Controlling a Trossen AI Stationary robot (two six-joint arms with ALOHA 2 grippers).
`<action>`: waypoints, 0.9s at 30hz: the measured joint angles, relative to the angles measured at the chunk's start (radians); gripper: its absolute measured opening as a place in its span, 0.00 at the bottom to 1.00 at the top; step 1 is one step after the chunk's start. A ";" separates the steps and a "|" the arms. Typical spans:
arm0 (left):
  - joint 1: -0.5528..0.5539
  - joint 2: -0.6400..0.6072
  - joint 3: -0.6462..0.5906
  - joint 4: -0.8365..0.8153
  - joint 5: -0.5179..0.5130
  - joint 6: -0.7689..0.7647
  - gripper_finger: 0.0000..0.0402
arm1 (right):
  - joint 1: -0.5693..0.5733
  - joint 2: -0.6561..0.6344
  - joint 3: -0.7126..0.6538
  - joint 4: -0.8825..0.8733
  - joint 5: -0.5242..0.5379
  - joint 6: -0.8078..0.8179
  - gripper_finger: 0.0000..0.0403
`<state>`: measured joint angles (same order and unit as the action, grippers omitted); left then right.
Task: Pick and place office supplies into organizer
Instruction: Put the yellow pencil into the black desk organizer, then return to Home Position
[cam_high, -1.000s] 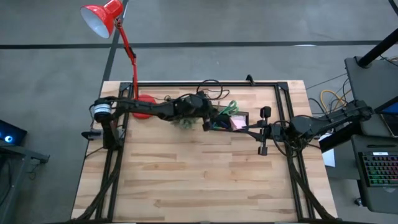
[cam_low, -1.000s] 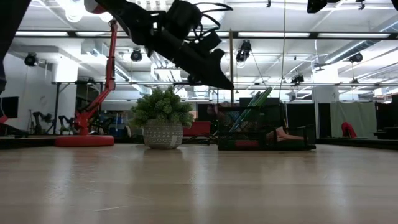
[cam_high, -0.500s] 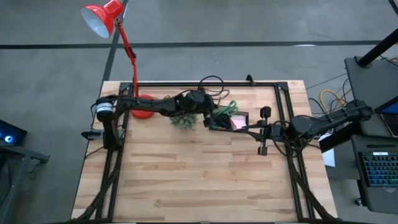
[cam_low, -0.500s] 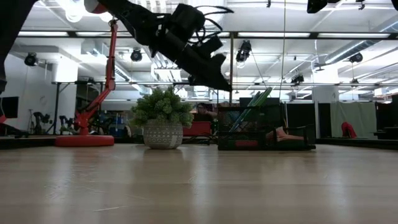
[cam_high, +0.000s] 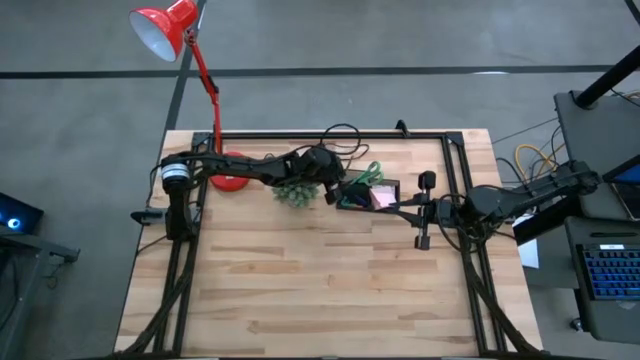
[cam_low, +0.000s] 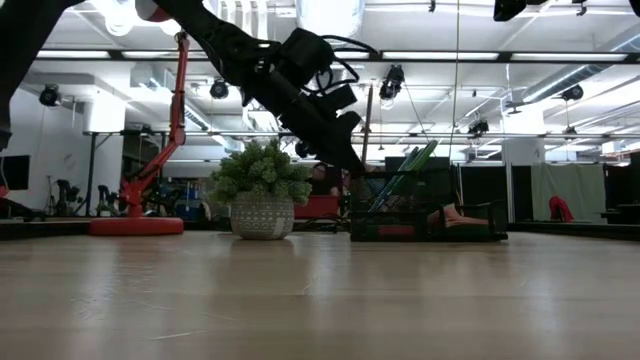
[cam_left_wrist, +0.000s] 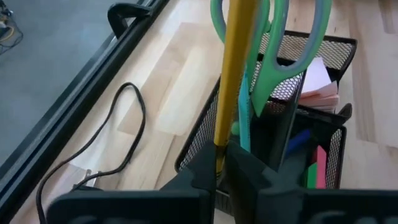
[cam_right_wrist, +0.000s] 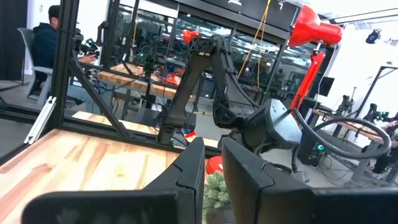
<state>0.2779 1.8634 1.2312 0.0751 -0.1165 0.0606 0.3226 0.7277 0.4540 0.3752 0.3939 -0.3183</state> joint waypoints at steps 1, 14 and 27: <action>0.000 0.001 0.000 0.002 0.000 -0.003 0.02 | 0.000 0.000 0.000 0.000 0.000 0.000 0.12; 0.000 0.001 0.000 -0.002 0.022 -0.004 0.37 | 0.000 0.000 0.000 0.000 0.000 0.000 0.12; -0.018 -0.068 0.084 -0.021 0.083 -0.002 0.43 | 0.000 0.000 0.000 -0.001 0.000 -0.004 0.12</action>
<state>0.2599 1.7956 1.3156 0.0546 -0.0337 0.0586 0.3229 0.7278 0.4538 0.3740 0.3939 -0.3225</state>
